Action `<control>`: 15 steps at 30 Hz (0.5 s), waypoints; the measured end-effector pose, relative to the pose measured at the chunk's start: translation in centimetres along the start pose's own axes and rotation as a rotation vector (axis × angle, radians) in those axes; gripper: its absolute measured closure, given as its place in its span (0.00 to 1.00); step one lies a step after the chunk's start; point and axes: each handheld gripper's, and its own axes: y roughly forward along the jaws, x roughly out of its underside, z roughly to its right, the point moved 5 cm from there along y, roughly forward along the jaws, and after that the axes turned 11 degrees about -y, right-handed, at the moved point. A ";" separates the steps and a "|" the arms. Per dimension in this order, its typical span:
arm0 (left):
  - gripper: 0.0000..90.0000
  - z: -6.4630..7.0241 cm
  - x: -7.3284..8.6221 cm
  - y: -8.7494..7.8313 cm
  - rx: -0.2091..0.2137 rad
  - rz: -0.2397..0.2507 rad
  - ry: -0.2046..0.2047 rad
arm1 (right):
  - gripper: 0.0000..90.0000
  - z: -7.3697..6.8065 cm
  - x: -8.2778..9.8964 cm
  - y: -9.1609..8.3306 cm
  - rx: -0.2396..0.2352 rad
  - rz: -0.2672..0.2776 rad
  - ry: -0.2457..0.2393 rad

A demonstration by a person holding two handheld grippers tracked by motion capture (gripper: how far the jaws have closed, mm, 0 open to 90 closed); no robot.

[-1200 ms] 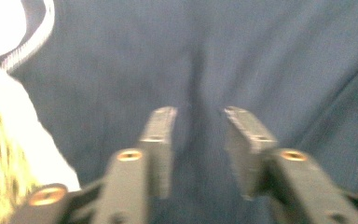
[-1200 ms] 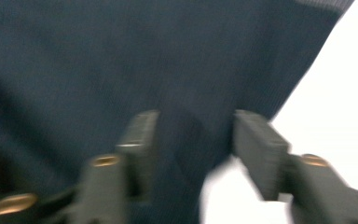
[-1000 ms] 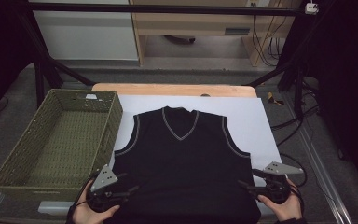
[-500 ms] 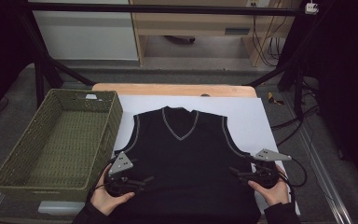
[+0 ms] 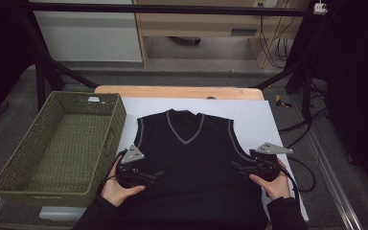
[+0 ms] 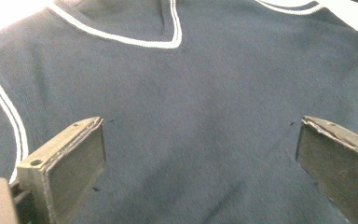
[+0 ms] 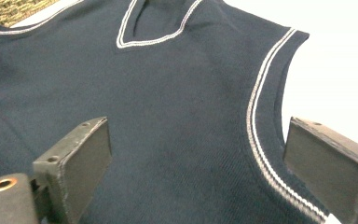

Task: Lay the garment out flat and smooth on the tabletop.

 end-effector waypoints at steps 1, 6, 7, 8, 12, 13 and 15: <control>0.01 -0.1 -0.2 0.2 -0.006 -0.003 0.000 | 0.06 0.1 -0.1 0.1 0.002 0.002 -0.004; 0.01 -0.5 -1.6 0.7 -0.019 0.013 -0.002 | 0.04 0.4 -0.8 0.5 0.015 0.003 -0.017; 0.01 -0.7 -1.9 0.8 -0.019 0.019 -0.006 | 0.04 0.4 -0.9 0.6 0.027 0.001 -0.021; 0.01 -0.9 -2.2 0.9 -0.023 0.022 -0.011 | 0.04 0.5 -0.9 0.7 0.031 -0.004 -0.022; 0.01 -1.5 -3.0 1.1 -0.031 0.032 -0.013 | 0.04 0.8 -1.0 0.9 0.054 -0.024 -0.023; 0.01 -1.6 -3.2 1.1 -0.033 0.035 -0.019 | 0.04 0.9 -1.0 1.0 0.059 -0.021 -0.028; 0.01 -1.9 -3.4 1.3 -0.035 0.043 -0.030 | 0.05 1.2 -1.1 0.9 0.074 -0.015 -0.018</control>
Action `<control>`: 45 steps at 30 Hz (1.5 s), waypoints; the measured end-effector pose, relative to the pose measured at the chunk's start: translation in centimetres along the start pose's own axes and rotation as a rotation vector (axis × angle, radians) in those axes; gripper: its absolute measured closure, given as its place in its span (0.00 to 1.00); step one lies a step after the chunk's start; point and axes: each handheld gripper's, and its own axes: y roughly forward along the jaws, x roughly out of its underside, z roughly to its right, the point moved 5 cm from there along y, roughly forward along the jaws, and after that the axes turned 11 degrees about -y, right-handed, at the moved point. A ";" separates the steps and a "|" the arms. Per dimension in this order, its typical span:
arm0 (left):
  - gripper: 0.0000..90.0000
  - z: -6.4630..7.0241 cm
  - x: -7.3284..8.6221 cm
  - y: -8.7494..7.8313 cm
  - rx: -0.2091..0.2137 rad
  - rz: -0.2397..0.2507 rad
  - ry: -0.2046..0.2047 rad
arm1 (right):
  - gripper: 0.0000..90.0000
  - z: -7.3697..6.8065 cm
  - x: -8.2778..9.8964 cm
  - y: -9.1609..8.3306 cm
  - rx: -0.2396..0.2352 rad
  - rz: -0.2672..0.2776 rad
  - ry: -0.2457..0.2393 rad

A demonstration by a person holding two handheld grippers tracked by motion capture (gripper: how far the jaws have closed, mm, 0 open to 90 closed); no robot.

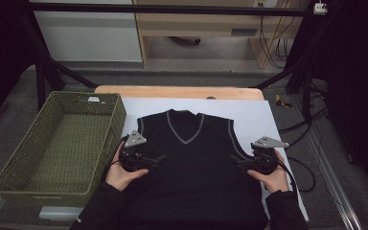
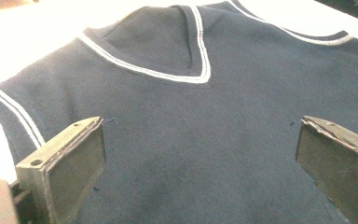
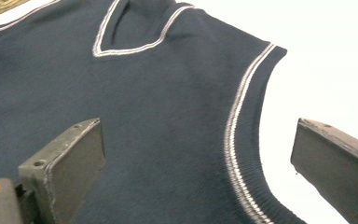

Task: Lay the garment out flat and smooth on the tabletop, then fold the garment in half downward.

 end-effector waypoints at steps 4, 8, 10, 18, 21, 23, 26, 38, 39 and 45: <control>0.01 -0.7 -0.7 0.6 -0.011 0.008 -0.025 | 0.06 0.6 -0.2 0.0 0.010 0.011 0.013; 0.01 -1.5 -1.7 1.1 -0.037 0.015 -0.035 | 0.06 0.9 -0.5 0.1 0.012 0.013 0.011; 0.01 -2.0 -2.2 1.3 -0.047 0.020 -0.048 | 0.07 1.1 -0.6 0.2 0.016 0.016 0.015; 0.02 -3.5 -3.1 2.3 -0.103 0.023 -0.051 | 0.08 1.9 -0.9 1.1 0.029 0.005 0.023; 0.03 -4.4 -3.2 2.8 -0.118 0.023 -0.064 | 0.08 2.2 -1.1 1.3 0.035 0.004 0.030; 0.04 -5.1 -3.3 3.1 -0.138 0.022 -0.076 | 0.08 2.5 -1.2 1.6 0.038 0.006 0.033; 0.06 -5.9 -3.2 3.5 -0.164 0.018 -0.092 | 0.09 2.9 -1.4 2.0 0.047 0.000 0.034; 0.19 -9.1 -2.1 5.2 -0.248 -0.037 -0.128 | 0.16 4.6 -1.1 4.1 0.085 -0.059 0.054; 0.21 -9.4 -1.9 5.3 -0.253 -0.052 -0.140 | 0.18 4.7 -1.2 4.4 0.088 -0.064 0.052; 0.29 -10.8 -1.0 5.8 -0.308 -0.112 -0.149 | 0.28 4.9 -1.4 5.9 0.078 -0.072 0.052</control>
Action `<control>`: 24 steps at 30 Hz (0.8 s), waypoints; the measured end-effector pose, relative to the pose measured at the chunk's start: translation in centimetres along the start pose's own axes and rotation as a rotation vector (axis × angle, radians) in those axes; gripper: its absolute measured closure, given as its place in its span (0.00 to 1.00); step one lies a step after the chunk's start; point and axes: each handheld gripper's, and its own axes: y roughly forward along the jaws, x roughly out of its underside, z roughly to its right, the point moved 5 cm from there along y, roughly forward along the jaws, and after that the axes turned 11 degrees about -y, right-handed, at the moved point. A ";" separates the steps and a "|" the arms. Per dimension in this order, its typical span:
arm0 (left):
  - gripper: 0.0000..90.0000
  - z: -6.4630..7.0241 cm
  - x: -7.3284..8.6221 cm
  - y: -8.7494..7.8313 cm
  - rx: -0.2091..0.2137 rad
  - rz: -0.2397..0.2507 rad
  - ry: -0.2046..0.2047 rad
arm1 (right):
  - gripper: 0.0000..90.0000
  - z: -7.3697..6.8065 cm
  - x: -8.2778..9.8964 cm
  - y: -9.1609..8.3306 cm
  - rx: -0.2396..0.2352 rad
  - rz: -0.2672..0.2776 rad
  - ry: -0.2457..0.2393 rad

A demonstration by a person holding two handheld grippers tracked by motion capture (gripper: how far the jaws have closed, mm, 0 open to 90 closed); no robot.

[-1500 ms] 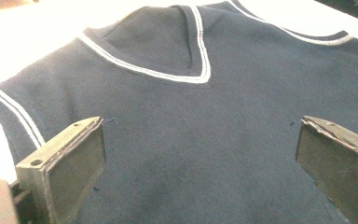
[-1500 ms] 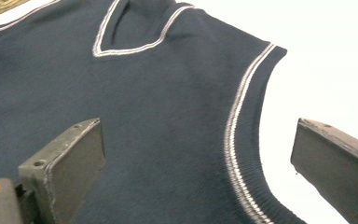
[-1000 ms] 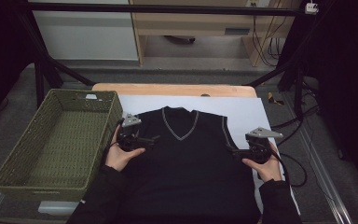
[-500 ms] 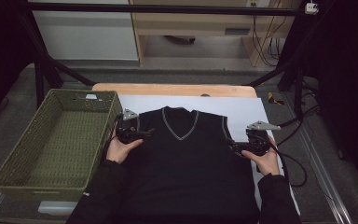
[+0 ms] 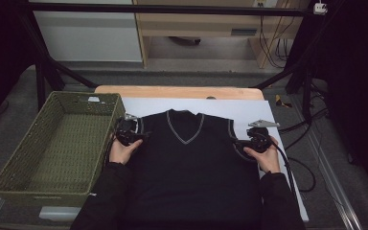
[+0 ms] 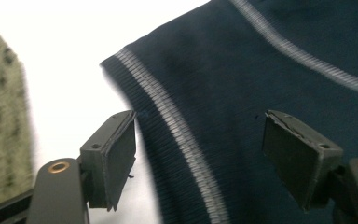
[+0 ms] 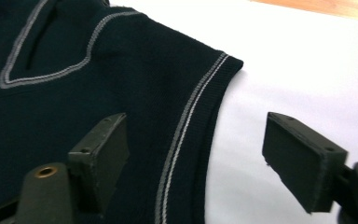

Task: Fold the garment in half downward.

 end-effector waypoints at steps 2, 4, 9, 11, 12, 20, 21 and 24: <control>0.32 -0.2 0.2 0.3 -0.002 -0.011 -0.002 | 0.32 0.1 0.0 0.5 0.002 -0.011 -0.001; 0.35 -0.3 0.3 0.6 -0.002 -0.009 -0.001 | 0.35 0.3 0.0 1.0 0.002 -0.018 0.005; 0.41 -0.6 0.4 0.8 -0.015 -0.008 -0.013 | 0.42 0.9 0.9 2.0 0.000 -0.071 0.000; 0.43 -0.7 0.4 0.8 -0.022 -0.004 -0.018 | 0.44 1.0 1.4 2.4 -0.006 -0.104 -0.004; 0.44 -0.8 0.4 0.8 -0.024 -0.003 -0.019 | 0.45 1.1 1.5 2.5 -0.015 -0.114 -0.006; 0.49 -0.9 0.4 0.8 -0.037 0.003 -0.027 | 0.51 1.1 1.4 2.9 -0.043 -0.097 0.039; 0.49 -0.9 0.4 0.8 -0.036 0.004 -0.030 | 0.52 1.1 1.3 2.8 -0.037 -0.088 0.048; 0.54 -0.8 0.4 0.7 -0.031 0.004 -0.027 | 0.50 0.9 1.2 2.9 -0.049 -0.089 0.043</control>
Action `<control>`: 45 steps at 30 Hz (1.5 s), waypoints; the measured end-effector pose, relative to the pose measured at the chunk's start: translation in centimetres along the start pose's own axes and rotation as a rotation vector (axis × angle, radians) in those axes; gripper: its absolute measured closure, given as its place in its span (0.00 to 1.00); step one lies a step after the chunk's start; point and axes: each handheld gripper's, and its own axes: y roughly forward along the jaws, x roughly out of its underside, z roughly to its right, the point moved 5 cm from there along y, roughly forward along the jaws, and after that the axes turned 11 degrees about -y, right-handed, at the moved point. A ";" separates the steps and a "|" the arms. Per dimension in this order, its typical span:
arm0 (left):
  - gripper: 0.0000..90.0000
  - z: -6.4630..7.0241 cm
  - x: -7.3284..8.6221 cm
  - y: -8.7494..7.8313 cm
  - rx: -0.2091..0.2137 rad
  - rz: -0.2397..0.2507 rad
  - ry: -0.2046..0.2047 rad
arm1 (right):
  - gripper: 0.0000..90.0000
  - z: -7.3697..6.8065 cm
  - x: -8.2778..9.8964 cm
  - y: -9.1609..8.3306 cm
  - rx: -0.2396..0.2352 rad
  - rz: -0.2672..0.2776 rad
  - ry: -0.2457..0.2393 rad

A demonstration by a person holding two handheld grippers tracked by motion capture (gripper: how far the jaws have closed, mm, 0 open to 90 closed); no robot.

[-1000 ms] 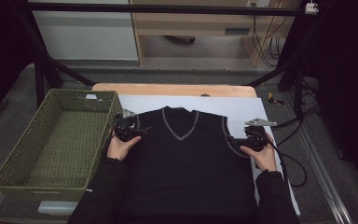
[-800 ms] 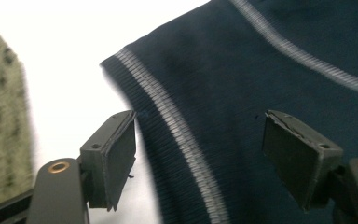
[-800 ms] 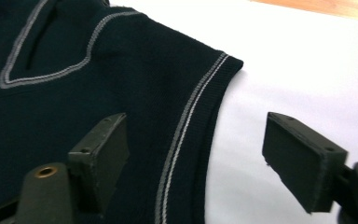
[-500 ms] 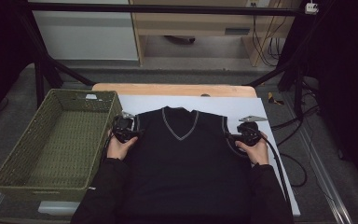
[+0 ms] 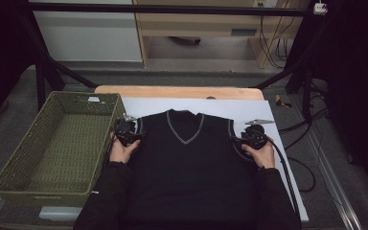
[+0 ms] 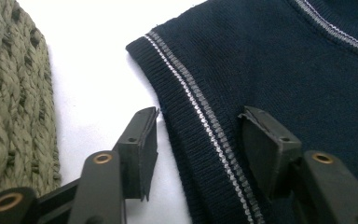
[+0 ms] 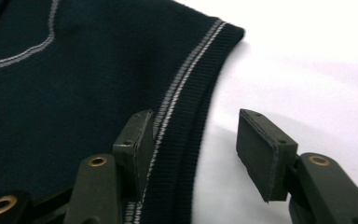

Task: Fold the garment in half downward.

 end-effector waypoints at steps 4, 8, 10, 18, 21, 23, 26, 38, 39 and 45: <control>0.66 0.4 0.1 -0.1 0.021 -0.001 0.025 | 0.47 -0.2 0.2 0.5 -0.006 -0.012 0.006; 0.76 0.5 0.1 -0.1 0.041 -0.004 0.027 | 0.48 -0.3 0.1 0.6 -0.005 -0.018 -0.004; 0.79 0.6 0.1 -0.1 0.046 -0.005 0.033 | 0.54 -0.5 0.0 0.6 -0.009 -0.037 -0.029; 0.85 0.9 0.1 -0.2 0.033 -0.011 0.034 | 0.73 -0.8 -0.5 0.6 -0.039 -0.084 0.027; 0.86 0.9 0.1 -0.1 0.037 -0.012 0.027 | 0.79 -0.7 -0.5 0.6 -0.052 -0.088 0.051; 0.86 0.8 0.1 -0.2 0.043 -0.012 0.019 | 0.87 -0.7 -0.5 0.6 -0.075 -0.092 0.081; 0.87 0.8 0.1 -0.2 0.044 -0.012 0.023 | 0.90 -0.8 -0.5 0.6 -0.085 -0.093 0.091; 0.88 1.7 -0.9 -1.9 0.018 0.025 0.021 | 0.97 -0.8 -1.6 -1.5 -0.108 -0.027 0.099; 0.88 1.8 -1.1 -2.3 0.019 0.029 0.026 | 0.97 -0.7 -1.8 -2.0 -0.111 -0.013 0.103; 0.88 1.8 -1.6 -2.8 0.019 0.032 0.030 | 0.97 -0.4 -1.8 -2.7 -0.103 -0.019 0.097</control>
